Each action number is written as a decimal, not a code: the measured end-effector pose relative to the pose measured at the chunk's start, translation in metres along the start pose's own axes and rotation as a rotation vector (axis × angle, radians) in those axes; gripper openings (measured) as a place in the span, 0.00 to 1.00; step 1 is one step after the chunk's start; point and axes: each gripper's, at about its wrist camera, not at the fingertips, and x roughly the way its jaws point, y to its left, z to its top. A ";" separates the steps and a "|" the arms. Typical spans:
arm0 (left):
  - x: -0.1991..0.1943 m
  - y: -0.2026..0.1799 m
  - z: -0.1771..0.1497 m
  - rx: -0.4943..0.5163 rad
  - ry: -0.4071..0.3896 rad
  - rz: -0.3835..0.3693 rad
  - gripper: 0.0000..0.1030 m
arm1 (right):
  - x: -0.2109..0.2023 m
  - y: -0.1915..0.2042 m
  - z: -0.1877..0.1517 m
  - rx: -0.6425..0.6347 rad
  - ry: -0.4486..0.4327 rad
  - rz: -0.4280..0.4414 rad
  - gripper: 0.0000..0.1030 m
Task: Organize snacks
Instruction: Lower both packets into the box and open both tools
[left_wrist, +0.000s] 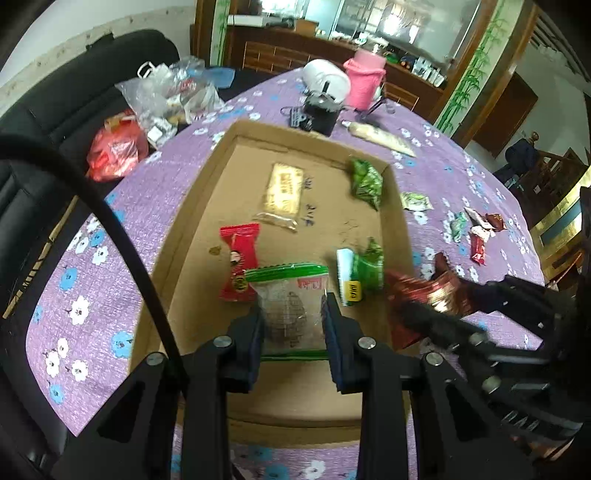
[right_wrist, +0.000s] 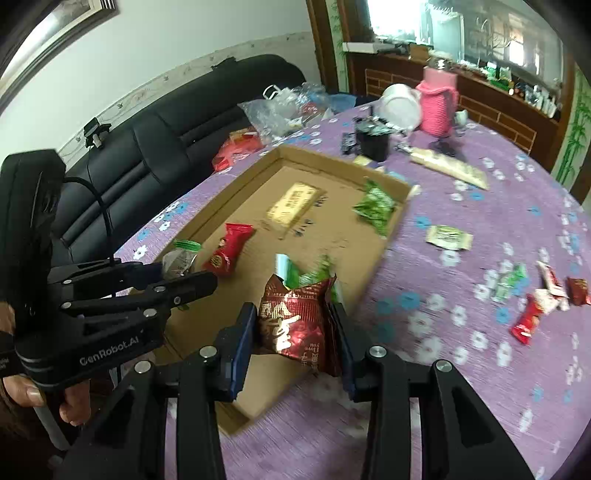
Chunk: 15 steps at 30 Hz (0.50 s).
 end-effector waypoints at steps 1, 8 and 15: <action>0.002 0.001 0.001 -0.006 0.014 -0.011 0.31 | 0.006 0.004 0.002 -0.004 0.010 0.003 0.38; 0.025 0.018 0.005 -0.053 0.118 -0.003 0.31 | 0.039 0.016 0.004 -0.029 0.066 0.005 0.39; 0.032 0.018 0.003 -0.046 0.155 0.066 0.35 | 0.041 0.015 0.004 -0.041 0.070 -0.014 0.47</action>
